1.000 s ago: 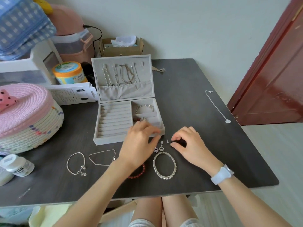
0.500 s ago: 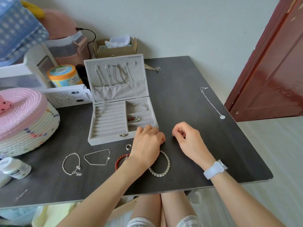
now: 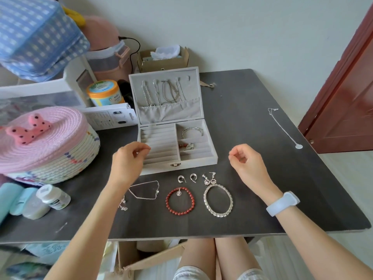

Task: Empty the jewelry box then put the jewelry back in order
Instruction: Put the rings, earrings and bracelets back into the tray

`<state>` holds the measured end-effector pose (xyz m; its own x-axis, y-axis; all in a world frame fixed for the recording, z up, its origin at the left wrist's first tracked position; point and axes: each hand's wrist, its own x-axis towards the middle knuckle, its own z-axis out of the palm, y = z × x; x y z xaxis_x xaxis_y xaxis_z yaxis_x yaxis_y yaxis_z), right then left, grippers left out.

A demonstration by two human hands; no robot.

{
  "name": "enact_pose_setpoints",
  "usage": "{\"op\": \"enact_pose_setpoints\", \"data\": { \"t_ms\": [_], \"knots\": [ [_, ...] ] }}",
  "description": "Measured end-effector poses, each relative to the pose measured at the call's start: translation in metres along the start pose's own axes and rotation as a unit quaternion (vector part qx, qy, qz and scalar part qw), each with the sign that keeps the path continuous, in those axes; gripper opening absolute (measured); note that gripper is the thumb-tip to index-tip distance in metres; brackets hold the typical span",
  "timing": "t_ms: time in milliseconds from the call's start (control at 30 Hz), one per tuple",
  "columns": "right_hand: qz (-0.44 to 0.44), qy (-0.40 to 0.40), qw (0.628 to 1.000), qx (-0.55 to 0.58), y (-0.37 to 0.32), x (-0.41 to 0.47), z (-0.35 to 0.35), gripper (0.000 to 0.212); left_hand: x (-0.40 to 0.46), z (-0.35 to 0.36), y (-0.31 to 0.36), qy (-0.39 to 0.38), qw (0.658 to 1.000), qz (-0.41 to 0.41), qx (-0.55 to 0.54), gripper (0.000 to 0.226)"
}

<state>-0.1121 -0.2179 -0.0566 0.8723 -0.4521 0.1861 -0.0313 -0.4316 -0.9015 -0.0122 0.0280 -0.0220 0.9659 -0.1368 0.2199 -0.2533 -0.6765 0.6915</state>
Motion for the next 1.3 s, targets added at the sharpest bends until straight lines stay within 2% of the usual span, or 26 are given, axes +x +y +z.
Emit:
{"op": "enact_pose_setpoints", "data": {
  "t_ms": [200, 400, 533, 733, 933, 1067, 1167, 1300],
  "knots": [
    [-0.052, -0.039, 0.998, 0.016, -0.037, 0.02, 0.036, 0.019, 0.02, -0.007, -0.019, -0.076, 0.996, -0.007, 0.041, 0.013],
    [-0.122, -0.071, 0.989, -0.048, -0.06, 0.039, 0.07, 0.02, 0.038, -0.004, -0.011, -0.151, 0.984, 0.034, 0.087, 0.013],
    [-0.123, -0.105, 0.983, -0.088, -0.066, 0.043, 0.083, 0.022, 0.047, 0.0, -0.006, -0.179, 0.98, 0.02, 0.079, 0.01],
    [-0.117, -0.109, 0.982, -0.096, -0.066, 0.045, 0.092, 0.016, 0.054, 0.0, -0.01, -0.216, 0.975, -0.034, 0.039, 0.012],
    [-0.097, -0.119, 0.984, -0.094, -0.062, 0.045, 0.099, 0.012, 0.06, 0.0, -0.002, -0.243, 0.964, -0.031, 0.102, 0.007],
    [-0.102, -0.124, 0.981, -0.104, -0.06, 0.046, 0.103, 0.009, 0.059, -0.001, -0.003, -0.226, 0.96, -0.013, 0.164, 0.006],
    [-0.115, -0.132, 0.977, -0.12, -0.059, 0.046, 0.107, 0.007, 0.049, -0.001, -0.008, -0.186, 0.972, -0.008, 0.146, 0.007],
    [-0.137, -0.138, 0.97, -0.144, -0.063, 0.046, 0.117, 0.008, 0.034, 0.005, -0.018, -0.103, 0.988, 0.039, 0.111, 0.012]
  ]
}}
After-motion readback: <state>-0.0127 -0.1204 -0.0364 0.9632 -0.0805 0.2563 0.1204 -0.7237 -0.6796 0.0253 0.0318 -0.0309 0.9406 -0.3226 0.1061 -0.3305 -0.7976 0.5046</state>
